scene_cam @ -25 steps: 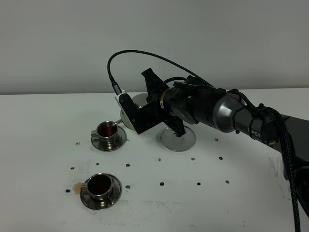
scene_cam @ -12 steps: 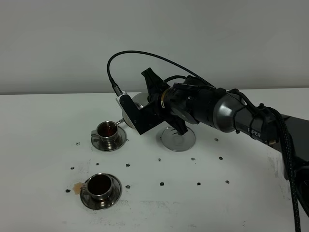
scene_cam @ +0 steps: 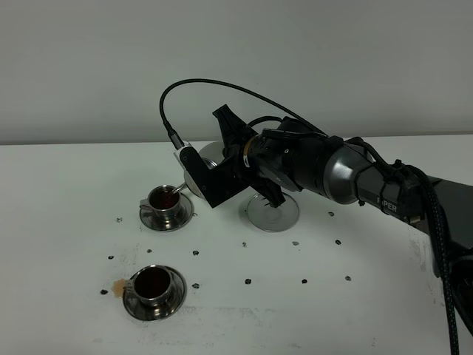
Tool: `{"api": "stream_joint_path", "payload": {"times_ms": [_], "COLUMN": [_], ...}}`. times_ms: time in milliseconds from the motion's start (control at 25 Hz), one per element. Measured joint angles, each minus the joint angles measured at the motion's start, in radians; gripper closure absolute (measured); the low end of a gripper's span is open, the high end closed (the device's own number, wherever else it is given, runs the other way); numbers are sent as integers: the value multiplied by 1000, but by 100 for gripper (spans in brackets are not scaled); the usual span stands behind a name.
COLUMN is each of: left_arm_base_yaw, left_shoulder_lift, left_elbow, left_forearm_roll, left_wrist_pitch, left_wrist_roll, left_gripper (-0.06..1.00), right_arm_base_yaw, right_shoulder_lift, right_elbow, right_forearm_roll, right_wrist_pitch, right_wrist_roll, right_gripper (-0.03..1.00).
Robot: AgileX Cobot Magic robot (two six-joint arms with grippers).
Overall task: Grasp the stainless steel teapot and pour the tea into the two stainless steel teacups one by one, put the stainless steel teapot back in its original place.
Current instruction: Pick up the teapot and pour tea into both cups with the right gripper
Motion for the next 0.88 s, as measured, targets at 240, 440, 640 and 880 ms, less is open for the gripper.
{"api": "stream_joint_path", "payload": {"times_ms": [240, 440, 640, 880], "left_arm_base_yaw": [0, 0, 0, 0], "left_shoulder_lift": [0, 0, 0, 0], "left_elbow": [0, 0, 0, 0], "left_forearm_roll": [0, 0, 0, 0], "left_wrist_pitch": [0, 0, 0, 0], "left_wrist_roll": [0, 0, 0, 0], "left_gripper": [46, 46, 46, 46], "right_arm_base_yaw": [0, 0, 1, 1], "right_shoulder_lift": [0, 0, 0, 0], "right_elbow": [0, 0, 0, -2], "right_forearm_roll": [-1, 1, 30, 102], "right_wrist_pitch": [-1, -1, -1, 15], "right_wrist_roll": [0, 0, 2, 9], "right_gripper": [88, 88, 88, 88]}}
